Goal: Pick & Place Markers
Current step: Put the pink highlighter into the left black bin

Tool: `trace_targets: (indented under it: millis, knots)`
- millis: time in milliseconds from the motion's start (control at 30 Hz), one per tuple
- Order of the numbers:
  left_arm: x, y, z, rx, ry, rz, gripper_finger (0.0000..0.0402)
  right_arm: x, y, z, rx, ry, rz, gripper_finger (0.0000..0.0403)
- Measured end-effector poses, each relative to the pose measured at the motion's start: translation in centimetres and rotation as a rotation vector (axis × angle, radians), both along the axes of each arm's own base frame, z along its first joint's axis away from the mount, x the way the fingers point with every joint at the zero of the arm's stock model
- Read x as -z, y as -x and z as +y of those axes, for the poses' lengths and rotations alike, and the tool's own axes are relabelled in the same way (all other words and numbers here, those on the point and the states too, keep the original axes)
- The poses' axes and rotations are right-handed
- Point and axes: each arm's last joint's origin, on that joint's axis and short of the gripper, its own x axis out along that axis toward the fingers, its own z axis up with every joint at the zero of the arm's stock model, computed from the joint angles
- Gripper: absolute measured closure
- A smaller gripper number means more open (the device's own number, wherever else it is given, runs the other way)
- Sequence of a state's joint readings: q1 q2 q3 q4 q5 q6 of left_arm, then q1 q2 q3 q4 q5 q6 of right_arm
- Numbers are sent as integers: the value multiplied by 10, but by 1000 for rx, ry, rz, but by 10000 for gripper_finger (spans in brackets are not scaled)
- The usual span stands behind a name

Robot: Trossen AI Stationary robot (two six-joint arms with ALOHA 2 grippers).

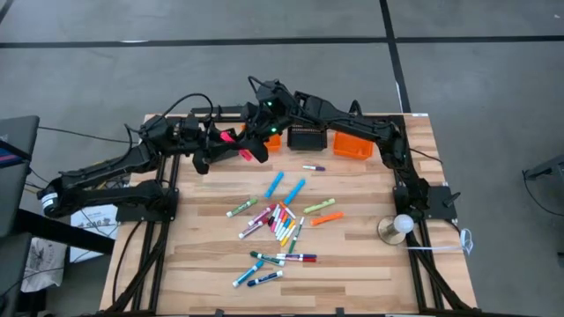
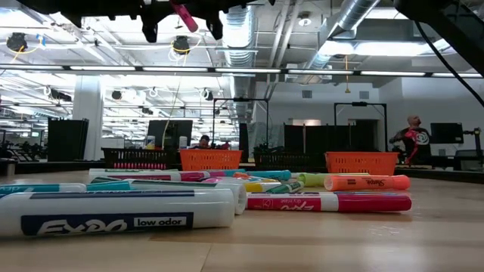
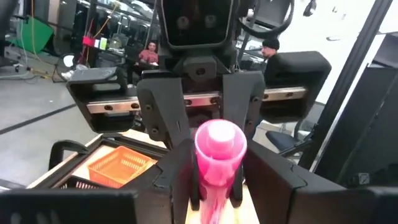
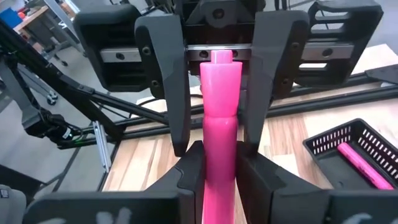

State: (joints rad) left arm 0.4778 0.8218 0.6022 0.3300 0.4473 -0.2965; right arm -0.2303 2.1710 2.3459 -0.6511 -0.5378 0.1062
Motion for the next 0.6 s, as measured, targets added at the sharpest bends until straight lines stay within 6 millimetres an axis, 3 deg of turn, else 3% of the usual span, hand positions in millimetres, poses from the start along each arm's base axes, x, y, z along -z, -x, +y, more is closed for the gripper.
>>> trace_targets:
  millis: [233,433,600]
  knots:
    - [0,-2,1,2,-2,-10,341,1,-2,5,-6,3,2,342]
    - [0,-2,1,0,-3,-11,342,1,-2,5,1,11,2,340]
    - [0,-2,1,-10,-3,-10,342,2,-1,2,3,12,10,315]
